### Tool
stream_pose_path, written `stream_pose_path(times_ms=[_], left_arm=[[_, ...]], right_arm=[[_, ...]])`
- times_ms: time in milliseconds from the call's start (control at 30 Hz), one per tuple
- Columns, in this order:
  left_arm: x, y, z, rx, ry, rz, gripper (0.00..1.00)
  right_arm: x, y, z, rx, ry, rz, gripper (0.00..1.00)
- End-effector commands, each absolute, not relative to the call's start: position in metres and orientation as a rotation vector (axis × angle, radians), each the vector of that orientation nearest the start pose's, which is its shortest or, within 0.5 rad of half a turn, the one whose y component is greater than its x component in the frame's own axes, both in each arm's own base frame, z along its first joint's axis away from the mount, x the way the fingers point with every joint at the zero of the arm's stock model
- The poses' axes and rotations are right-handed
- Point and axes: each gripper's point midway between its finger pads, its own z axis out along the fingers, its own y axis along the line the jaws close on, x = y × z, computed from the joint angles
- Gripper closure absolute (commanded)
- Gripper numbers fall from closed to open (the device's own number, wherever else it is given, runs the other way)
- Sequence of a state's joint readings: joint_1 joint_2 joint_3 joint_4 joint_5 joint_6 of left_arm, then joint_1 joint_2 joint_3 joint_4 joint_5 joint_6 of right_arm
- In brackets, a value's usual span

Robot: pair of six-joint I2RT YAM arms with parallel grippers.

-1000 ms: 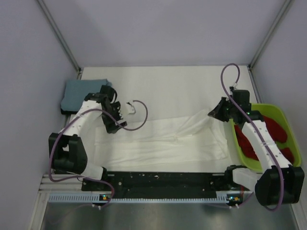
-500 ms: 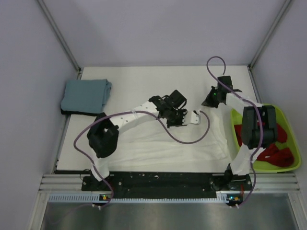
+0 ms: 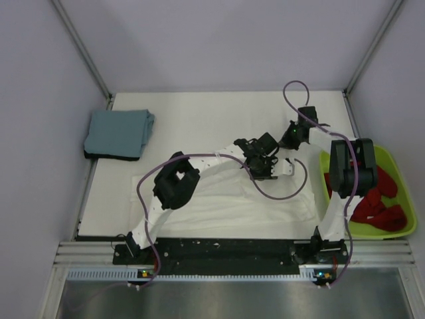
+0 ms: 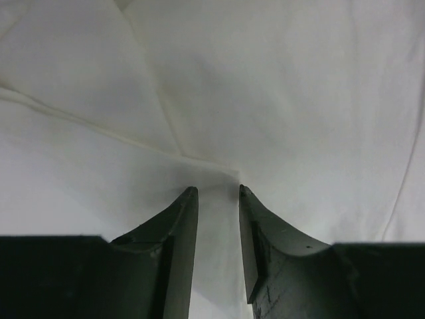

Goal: Fold and stack the t-shirts
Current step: Fold the other side of the tshirt into a rectangle

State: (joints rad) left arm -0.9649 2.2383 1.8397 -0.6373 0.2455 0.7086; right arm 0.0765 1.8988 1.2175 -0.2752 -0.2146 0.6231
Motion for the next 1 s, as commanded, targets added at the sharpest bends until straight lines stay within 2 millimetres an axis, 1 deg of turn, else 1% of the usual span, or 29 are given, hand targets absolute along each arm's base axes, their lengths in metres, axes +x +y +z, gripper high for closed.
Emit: stream_pose_path(times_ms=[0,33,67,167,300,333,400,433,467,533,567,633,700,800,867,933,967], left_arm=[[0.273,-0.446,0.048,-2.781,-2.165,0.675,0.61],[0.267,-0.445,0.049,-2.777,-2.13,0.71,0.59],[0.266,-0.444,0.048,-2.775,-2.121,0.718,0.57],[0.278,-0.447,0.042,-2.794,-2.18,0.648,0.56],[0.281,-0.445,0.03,-2.803,-2.172,0.597,0.56],[0.284,-0.445,0.028,-2.808,-2.184,0.576,0.58],[0.294,-0.447,0.025,-2.827,-2.23,0.505,0.67],[0.302,-0.446,0.024,-2.839,-2.266,0.418,0.69],[0.306,-0.447,0.025,-2.849,-2.281,0.371,0.7],[0.309,-0.447,0.026,-2.857,-2.292,0.338,0.71],[0.309,-0.448,0.028,-2.863,-2.29,0.336,0.77],[0.308,-0.449,0.027,-2.855,-2.294,0.35,0.98],[0.302,-0.448,0.028,-2.834,-2.276,0.387,1.0],[0.29,-0.446,0.041,-2.793,-2.252,0.478,1.0],[0.286,-0.446,0.054,-2.802,-2.247,0.517,1.0],[0.282,-0.442,0.068,-2.801,-2.239,0.552,1.0],[0.279,-0.438,0.077,-2.793,-2.241,0.568,1.0]], right_arm=[[0.443,0.098,0.059,0.56,2.452,0.55,1.0],[0.444,0.098,0.06,0.555,2.449,0.549,1.0],[0.444,0.098,0.06,0.555,2.451,0.551,1.0],[0.445,0.099,0.062,0.55,2.446,0.555,1.0],[0.444,0.097,0.063,0.542,2.443,0.544,1.0],[0.444,0.097,0.063,0.542,2.441,0.544,1.0],[0.443,0.098,0.063,0.541,2.442,0.552,1.0],[0.444,0.099,0.065,0.537,2.439,0.559,1.0],[0.443,0.099,0.065,0.536,2.441,0.564,1.0],[0.443,0.099,0.067,0.531,2.439,0.563,1.0],[0.442,0.098,0.067,0.533,2.438,0.561,1.0],[0.441,0.099,0.067,0.528,2.437,0.559,1.0],[0.439,0.098,0.069,0.522,2.434,0.556,1.0],[0.435,0.094,0.076,0.507,2.427,0.526,1.0],[0.431,0.09,0.083,0.497,2.421,0.499,1.0],[0.422,0.086,0.091,0.483,2.426,0.472,1.0],[0.413,0.084,0.093,0.476,2.437,0.46,1.0]])
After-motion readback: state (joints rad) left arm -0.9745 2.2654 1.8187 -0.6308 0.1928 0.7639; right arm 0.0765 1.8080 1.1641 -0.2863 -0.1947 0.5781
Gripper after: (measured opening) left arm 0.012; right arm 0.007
